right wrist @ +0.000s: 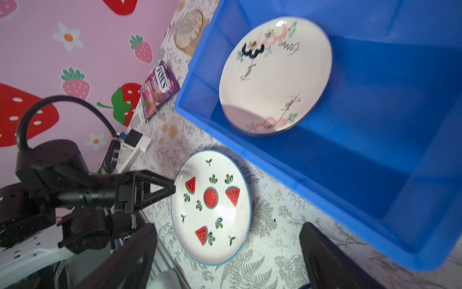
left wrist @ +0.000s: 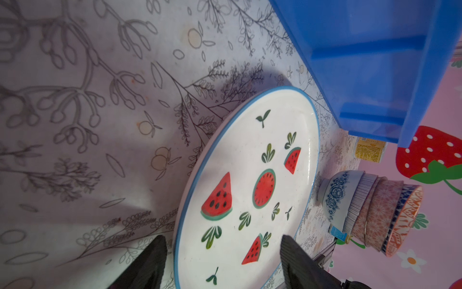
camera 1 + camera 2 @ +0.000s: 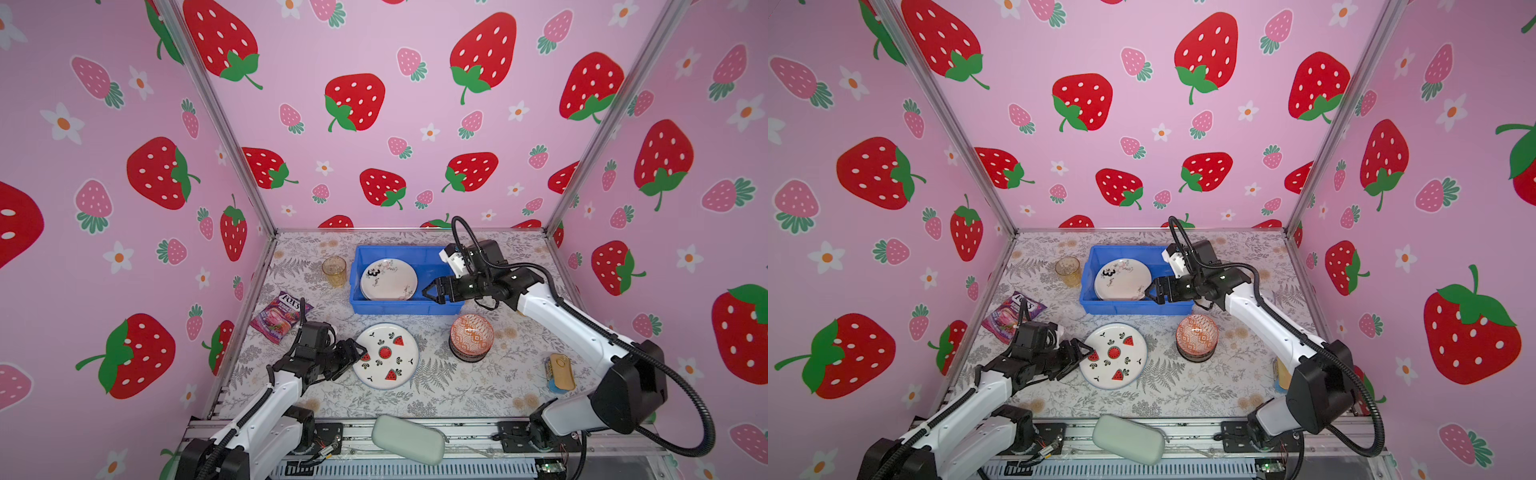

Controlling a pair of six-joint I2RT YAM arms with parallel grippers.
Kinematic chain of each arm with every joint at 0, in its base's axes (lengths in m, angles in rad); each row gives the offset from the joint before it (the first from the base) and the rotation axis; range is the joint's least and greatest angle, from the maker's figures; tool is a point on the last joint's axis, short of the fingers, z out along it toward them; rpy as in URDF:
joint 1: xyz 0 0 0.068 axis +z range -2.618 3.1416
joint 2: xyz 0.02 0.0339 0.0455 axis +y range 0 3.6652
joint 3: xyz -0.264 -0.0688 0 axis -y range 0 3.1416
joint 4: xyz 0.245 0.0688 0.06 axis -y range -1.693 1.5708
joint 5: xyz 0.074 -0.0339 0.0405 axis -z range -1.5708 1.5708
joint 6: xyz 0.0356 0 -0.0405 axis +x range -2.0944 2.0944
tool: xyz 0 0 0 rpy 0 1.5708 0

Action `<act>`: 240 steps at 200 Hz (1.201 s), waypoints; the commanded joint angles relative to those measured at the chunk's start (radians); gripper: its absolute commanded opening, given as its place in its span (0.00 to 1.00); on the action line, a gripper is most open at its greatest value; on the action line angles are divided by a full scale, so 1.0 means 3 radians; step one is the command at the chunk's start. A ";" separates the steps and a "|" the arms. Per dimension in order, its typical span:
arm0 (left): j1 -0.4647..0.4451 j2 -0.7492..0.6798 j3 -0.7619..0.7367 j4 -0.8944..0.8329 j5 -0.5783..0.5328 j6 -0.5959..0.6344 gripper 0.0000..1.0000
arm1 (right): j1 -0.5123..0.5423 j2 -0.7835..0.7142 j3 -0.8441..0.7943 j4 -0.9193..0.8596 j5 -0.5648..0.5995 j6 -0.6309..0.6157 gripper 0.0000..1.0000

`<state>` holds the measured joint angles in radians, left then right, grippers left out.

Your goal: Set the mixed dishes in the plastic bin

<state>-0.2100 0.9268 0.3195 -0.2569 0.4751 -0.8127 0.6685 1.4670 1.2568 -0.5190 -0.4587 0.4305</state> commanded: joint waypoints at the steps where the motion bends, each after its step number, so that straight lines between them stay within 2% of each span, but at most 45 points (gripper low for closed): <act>1: -0.0021 0.0036 0.0050 0.0079 0.0057 0.0075 0.74 | 0.0201 -0.0013 -0.0086 -0.0272 0.0084 0.0082 0.92; 42: -0.0023 0.0082 0.0061 0.0094 0.0068 0.0108 0.74 | 0.0557 -0.0035 -0.0339 -0.0183 0.0229 0.0404 0.93; 75: -0.0026 0.0041 0.0025 0.0123 0.0068 0.0112 0.74 | 0.0677 0.0014 -0.0549 -0.0018 0.0237 0.0652 0.95; 128: -0.0025 -0.0024 -0.0016 0.0127 0.0058 0.0098 0.74 | 0.0754 0.0175 -0.0758 0.0348 0.0189 0.0929 0.95; 240: -0.0026 0.0023 -0.0036 0.0239 0.0069 0.0081 0.74 | 0.0821 0.0580 -0.0647 0.0429 0.0225 0.1075 0.96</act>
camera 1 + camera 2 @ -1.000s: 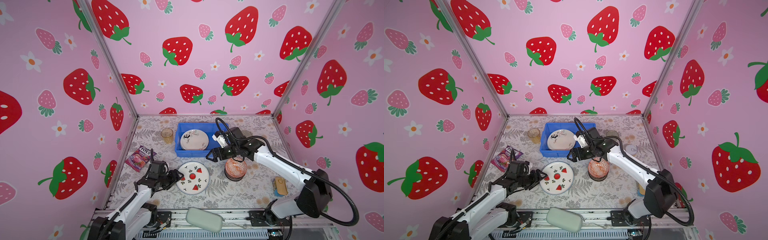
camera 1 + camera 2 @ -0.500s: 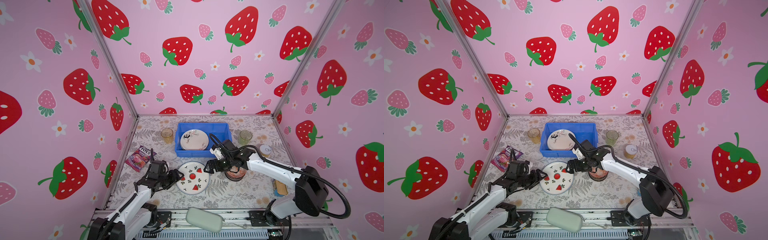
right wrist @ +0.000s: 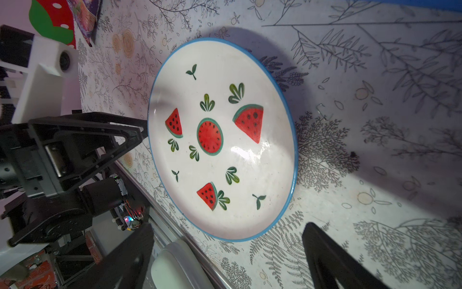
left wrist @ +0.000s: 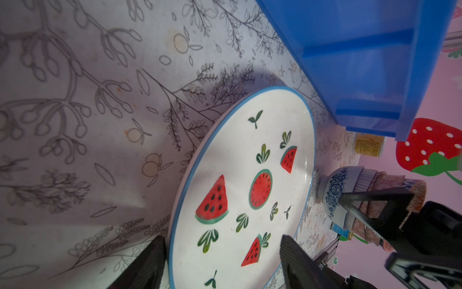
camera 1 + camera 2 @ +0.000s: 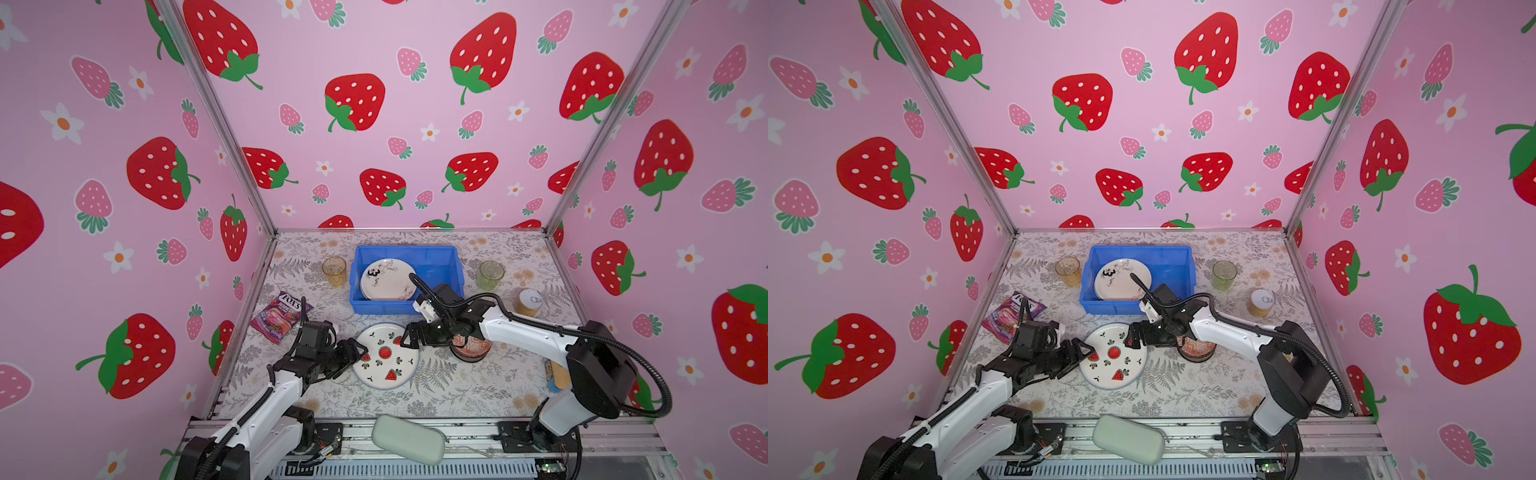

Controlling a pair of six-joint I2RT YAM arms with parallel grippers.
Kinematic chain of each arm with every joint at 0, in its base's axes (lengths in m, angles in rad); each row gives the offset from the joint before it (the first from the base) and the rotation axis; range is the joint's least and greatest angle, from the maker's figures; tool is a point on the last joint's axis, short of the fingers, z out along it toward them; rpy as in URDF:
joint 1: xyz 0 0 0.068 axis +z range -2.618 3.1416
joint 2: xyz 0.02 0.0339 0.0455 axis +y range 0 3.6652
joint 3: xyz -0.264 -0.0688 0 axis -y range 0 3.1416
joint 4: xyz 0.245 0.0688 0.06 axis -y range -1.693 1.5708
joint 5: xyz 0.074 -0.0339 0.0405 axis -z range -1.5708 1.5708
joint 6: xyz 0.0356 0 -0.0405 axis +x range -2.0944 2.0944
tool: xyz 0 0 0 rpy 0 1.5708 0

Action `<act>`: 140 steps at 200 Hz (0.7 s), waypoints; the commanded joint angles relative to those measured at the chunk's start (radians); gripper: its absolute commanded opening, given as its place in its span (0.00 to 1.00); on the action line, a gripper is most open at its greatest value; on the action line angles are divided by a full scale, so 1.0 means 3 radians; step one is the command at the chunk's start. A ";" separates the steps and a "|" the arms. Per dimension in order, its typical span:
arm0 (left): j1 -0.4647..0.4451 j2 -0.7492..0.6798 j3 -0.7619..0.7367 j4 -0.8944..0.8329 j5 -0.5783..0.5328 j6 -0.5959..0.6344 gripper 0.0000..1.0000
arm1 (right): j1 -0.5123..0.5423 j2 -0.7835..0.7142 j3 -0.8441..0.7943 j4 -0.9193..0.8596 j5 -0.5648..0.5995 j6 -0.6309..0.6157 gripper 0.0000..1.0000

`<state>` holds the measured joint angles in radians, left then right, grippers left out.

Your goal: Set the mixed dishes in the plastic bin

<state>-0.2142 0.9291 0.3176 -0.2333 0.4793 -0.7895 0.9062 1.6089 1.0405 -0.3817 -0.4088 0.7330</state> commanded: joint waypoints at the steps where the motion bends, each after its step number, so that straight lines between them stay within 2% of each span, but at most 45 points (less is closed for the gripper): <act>1: -0.0012 0.0019 -0.0028 0.0162 0.0054 0.0003 0.74 | 0.0031 0.0107 0.0074 -0.0025 0.0059 0.0069 0.96; 140: -0.0012 0.0154 -0.0061 0.0347 0.0099 -0.0022 0.74 | 0.0078 0.0461 0.0177 0.0144 -0.0129 0.0190 0.96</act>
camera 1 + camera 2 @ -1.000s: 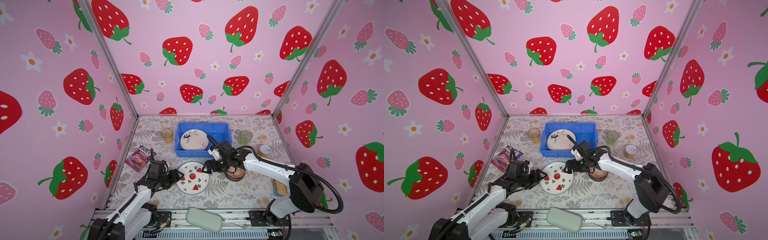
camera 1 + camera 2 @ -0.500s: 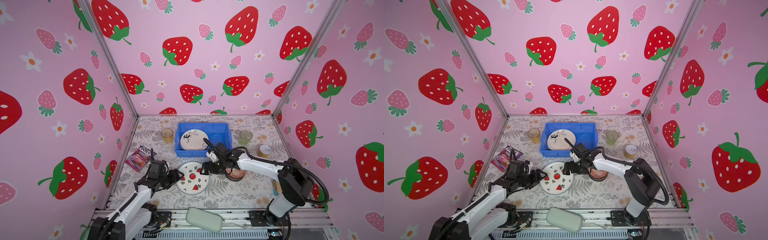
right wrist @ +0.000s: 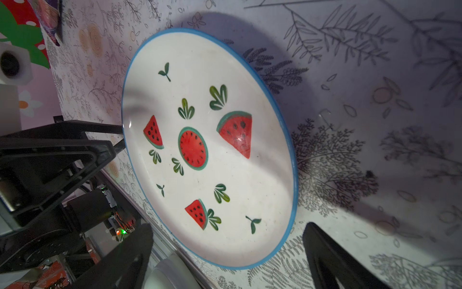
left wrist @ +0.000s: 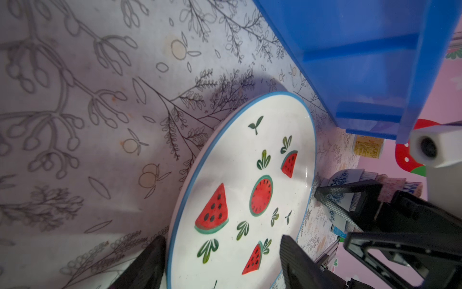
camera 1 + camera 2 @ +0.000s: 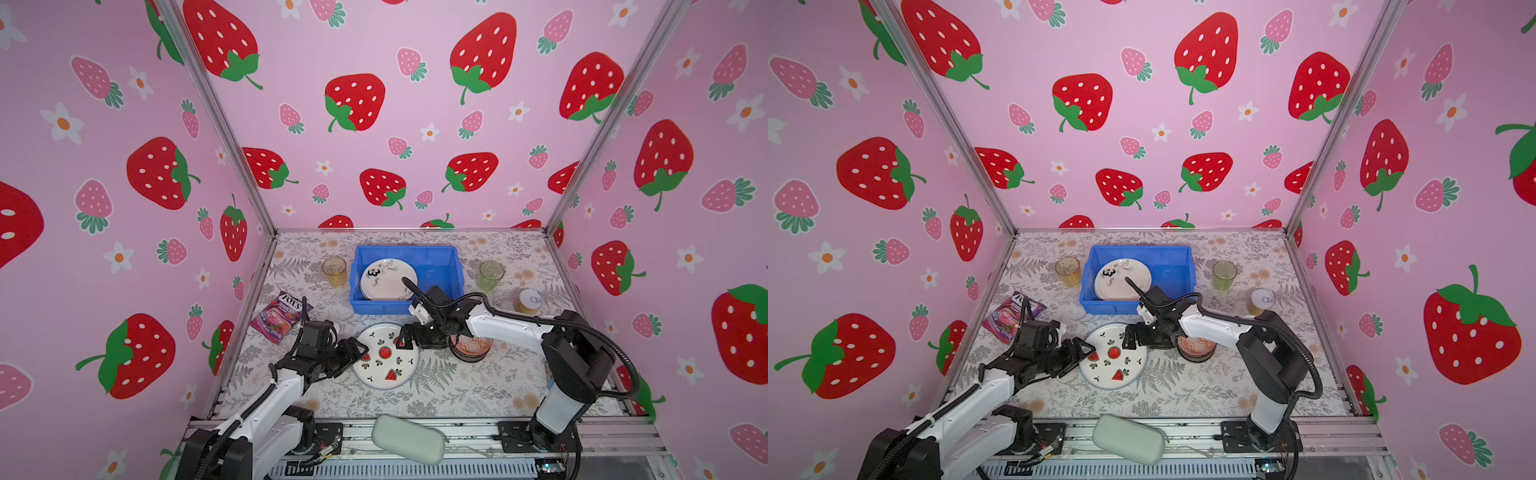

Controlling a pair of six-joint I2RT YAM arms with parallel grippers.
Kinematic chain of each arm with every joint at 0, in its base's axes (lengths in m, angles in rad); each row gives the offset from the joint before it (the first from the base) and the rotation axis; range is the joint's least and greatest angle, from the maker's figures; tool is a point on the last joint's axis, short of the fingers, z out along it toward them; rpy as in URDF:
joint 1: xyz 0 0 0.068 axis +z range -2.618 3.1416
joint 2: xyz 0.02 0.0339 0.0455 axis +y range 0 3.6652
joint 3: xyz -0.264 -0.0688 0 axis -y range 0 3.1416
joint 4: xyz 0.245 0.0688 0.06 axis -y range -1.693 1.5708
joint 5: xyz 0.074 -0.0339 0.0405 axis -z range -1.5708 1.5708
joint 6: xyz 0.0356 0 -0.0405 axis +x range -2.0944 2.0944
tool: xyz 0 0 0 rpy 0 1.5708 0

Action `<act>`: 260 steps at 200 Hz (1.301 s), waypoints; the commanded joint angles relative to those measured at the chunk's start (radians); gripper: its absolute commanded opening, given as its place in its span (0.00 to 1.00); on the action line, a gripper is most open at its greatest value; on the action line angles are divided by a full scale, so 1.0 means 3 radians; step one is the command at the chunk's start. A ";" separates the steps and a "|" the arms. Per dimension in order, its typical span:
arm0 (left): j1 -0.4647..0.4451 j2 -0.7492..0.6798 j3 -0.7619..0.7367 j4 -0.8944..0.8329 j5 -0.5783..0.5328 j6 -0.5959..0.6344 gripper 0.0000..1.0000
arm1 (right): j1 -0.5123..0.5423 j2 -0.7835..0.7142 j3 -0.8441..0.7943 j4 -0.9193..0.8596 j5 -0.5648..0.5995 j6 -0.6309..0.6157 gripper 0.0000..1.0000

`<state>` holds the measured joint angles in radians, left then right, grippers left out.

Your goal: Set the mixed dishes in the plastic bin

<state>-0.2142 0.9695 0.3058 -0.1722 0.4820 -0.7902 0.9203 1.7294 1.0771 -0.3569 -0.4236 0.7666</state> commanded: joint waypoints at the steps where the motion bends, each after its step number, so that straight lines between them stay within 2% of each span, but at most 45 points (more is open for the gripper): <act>1: -0.0012 0.0020 -0.0022 0.0147 0.0090 -0.0020 0.74 | 0.0031 0.0064 0.0055 0.0065 -0.0083 0.0081 0.96; 154: -0.0011 -0.0086 -0.0043 0.0256 0.0212 -0.0071 0.73 | 0.0082 0.0198 0.0143 0.0270 -0.0310 0.0124 0.95; 196: -0.0012 -0.0155 -0.0054 0.0338 0.0344 -0.0036 0.70 | 0.0095 0.0238 0.0186 0.0322 -0.0352 0.0128 0.95; 260: -0.0012 -0.0338 -0.0058 0.0369 0.0428 -0.0020 0.73 | 0.0101 0.0278 0.0245 0.0326 -0.0388 0.0107 0.95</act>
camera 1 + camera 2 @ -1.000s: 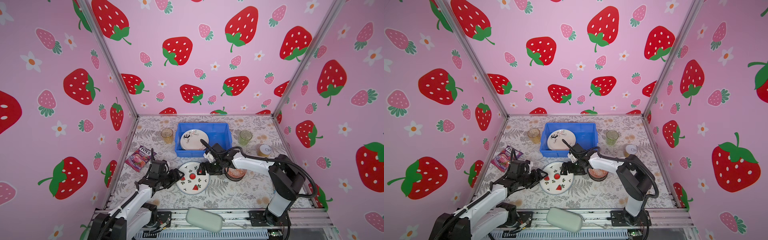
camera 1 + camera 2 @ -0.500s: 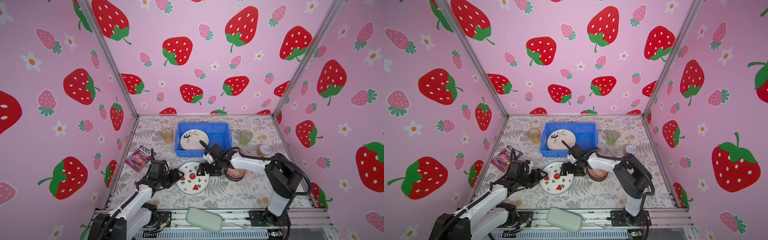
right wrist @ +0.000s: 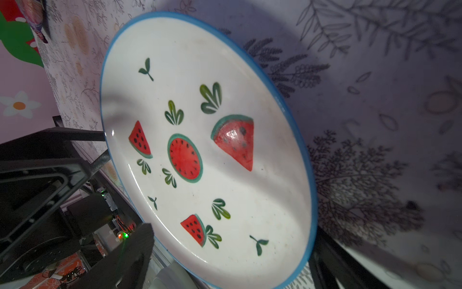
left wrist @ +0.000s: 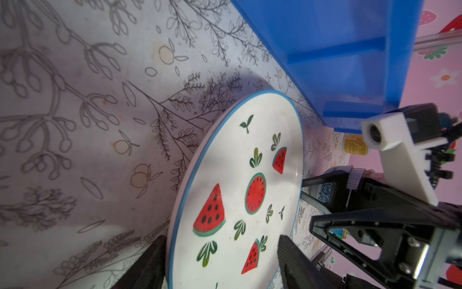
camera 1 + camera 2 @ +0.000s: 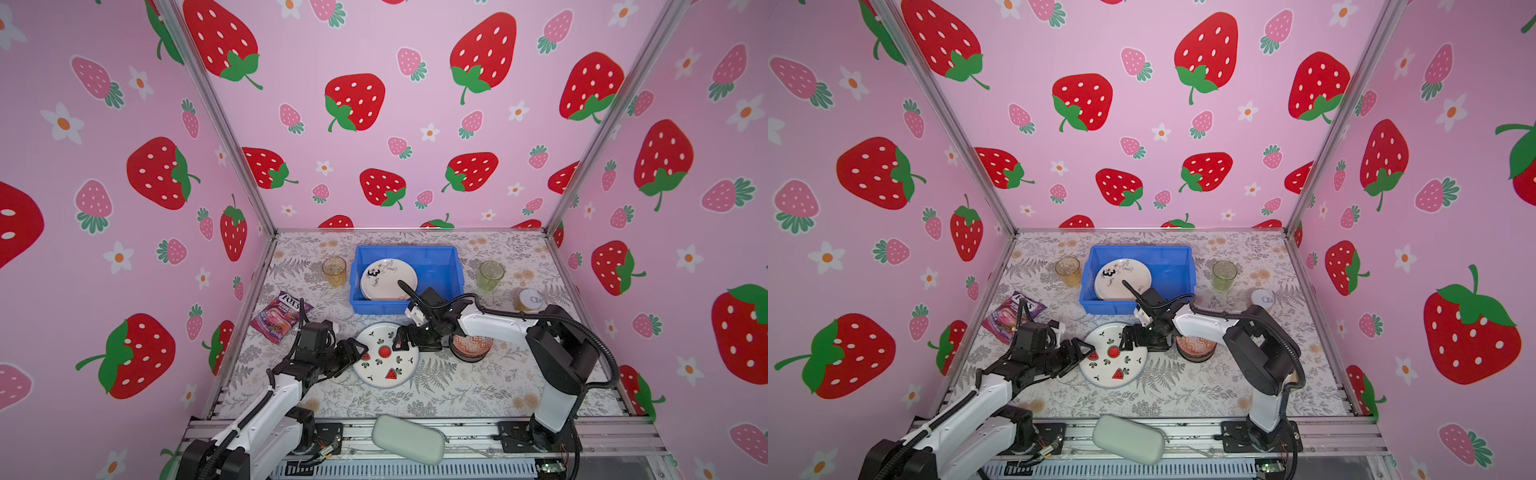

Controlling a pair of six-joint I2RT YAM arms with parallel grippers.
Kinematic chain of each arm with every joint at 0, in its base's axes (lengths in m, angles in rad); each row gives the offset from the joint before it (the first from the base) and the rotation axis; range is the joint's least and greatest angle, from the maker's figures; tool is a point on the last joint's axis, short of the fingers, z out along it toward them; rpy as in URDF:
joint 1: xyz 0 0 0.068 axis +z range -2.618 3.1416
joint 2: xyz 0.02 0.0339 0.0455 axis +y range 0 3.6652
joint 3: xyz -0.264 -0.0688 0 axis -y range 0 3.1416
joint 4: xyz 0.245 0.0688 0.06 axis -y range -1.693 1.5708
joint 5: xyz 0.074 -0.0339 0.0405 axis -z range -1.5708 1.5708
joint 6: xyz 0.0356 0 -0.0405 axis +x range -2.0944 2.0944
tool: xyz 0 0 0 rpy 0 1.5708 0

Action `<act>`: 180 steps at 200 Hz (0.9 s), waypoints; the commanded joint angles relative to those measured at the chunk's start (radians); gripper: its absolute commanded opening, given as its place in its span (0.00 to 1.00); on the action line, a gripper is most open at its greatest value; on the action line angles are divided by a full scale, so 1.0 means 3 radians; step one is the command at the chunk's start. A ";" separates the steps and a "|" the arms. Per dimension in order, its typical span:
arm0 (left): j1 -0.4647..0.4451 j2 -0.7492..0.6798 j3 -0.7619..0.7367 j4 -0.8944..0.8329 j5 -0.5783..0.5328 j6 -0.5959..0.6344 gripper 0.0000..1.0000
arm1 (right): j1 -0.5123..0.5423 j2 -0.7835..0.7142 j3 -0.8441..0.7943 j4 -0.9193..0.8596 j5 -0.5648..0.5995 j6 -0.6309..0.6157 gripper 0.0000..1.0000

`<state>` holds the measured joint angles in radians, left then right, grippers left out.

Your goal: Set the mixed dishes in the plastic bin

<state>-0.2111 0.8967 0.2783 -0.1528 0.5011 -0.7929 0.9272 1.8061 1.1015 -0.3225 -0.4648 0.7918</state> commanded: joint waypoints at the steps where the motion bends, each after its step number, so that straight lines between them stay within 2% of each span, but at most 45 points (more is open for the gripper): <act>1: -0.0020 -0.0095 0.0034 0.0304 0.0365 -0.0011 0.73 | 0.0082 0.0020 0.0164 0.0211 -0.0250 0.0026 0.95; 80: -0.0022 -0.0003 0.0007 0.0423 0.0436 -0.0033 0.74 | 0.0089 0.0042 0.0190 0.0247 -0.0257 0.0035 0.95; 133: -0.0022 0.0018 -0.0029 0.0570 0.0494 -0.0131 0.65 | 0.0094 0.0063 0.0221 0.0275 -0.0274 0.0035 0.95; 151: -0.0022 -0.0010 -0.0027 0.0570 0.0493 -0.0143 0.58 | 0.0098 0.0064 0.0216 0.0281 -0.0273 0.0035 0.95; 180: -0.0022 -0.0033 -0.0024 0.0548 0.0493 -0.0148 0.52 | 0.0096 0.0059 0.0209 0.0282 -0.0271 0.0032 0.95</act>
<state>-0.2096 0.9043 0.2600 -0.0574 0.5632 -0.8253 0.9337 1.8206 1.1198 -0.3195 -0.4778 0.7918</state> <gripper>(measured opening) 0.541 0.950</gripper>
